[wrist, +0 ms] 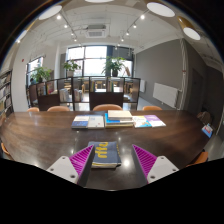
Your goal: Fold towel
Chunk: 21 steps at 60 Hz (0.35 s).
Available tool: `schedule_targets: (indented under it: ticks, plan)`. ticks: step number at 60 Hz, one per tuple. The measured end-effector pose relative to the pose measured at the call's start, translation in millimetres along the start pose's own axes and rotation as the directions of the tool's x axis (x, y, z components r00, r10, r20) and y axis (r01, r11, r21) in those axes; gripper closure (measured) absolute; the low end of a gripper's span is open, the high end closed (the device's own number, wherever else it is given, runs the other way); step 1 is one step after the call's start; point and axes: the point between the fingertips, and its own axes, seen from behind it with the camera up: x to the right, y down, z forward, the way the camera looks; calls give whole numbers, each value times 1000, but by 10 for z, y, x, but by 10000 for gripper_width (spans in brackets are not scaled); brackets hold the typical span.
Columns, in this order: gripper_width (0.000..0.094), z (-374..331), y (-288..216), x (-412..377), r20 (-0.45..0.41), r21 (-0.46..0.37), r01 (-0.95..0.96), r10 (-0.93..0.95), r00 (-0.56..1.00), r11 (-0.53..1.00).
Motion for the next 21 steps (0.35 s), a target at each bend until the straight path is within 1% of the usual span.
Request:
schedule_targets:
  ticks: [5,13,21]
  plan:
    - [207,-174,112,27,-21,2,9,-9,1000,1000]
    - [201,-377,251,-53,7,-12,12,-12,1000,1000]
    - [205,-496,293,-47,4,-15,9,-8,1000,1000]
